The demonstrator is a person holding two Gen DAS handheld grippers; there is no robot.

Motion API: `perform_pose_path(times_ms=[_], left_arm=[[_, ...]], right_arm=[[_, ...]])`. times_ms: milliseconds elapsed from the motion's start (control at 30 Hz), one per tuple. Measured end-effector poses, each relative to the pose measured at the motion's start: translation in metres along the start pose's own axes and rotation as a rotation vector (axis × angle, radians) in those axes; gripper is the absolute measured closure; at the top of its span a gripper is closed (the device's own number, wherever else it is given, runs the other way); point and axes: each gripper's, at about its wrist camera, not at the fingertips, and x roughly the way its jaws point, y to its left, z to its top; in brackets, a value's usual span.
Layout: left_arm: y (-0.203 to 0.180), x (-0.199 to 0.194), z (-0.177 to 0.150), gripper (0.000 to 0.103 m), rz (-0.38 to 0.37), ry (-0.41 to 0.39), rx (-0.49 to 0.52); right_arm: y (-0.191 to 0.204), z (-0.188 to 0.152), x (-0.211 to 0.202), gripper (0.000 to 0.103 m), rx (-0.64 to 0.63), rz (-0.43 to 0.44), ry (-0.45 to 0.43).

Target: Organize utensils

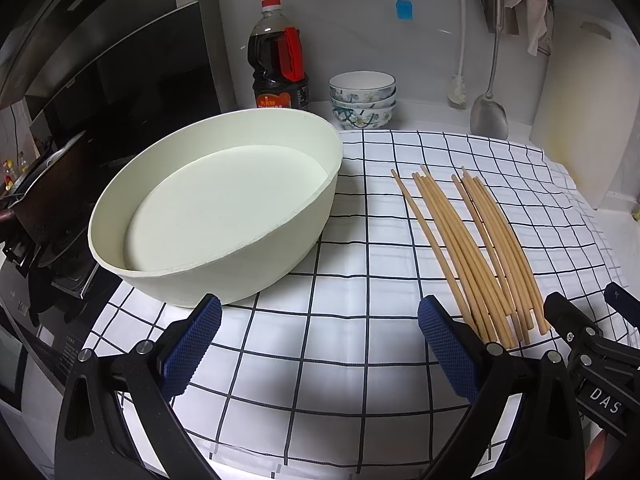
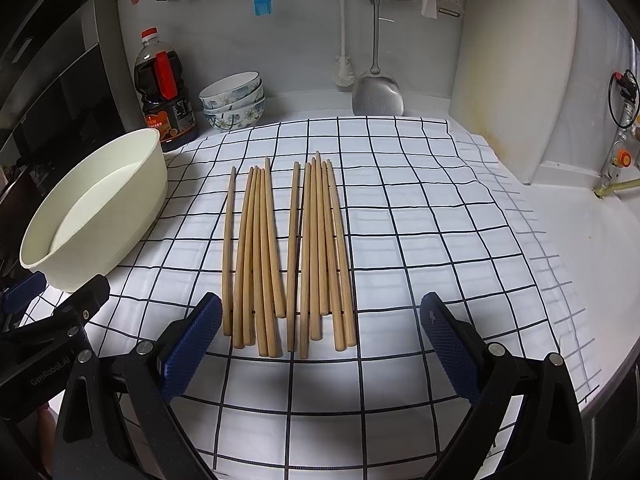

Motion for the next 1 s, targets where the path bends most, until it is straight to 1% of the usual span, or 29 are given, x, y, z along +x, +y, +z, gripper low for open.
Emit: perform_pose_path(times_ms=[600, 867, 1000], left_arm=[[0.000, -0.001, -0.001, 0.006, -0.002, 0.000, -0.004], [-0.004, 0.001, -0.005, 0.006, 0.002, 0.004, -0.002], [-0.009, 0.001, -0.004, 0.006, 0.000, 0.007, -0.001]], right_arm=[[0.001, 0.001, -0.002, 0.008, -0.011, 0.001, -0.008], [-0.005, 0.003, 0.002, 0.008, -0.014, 0.039, 0.007], [-0.015, 0.007, 0.000, 0.008, -0.028, 0.036, -0.018]])
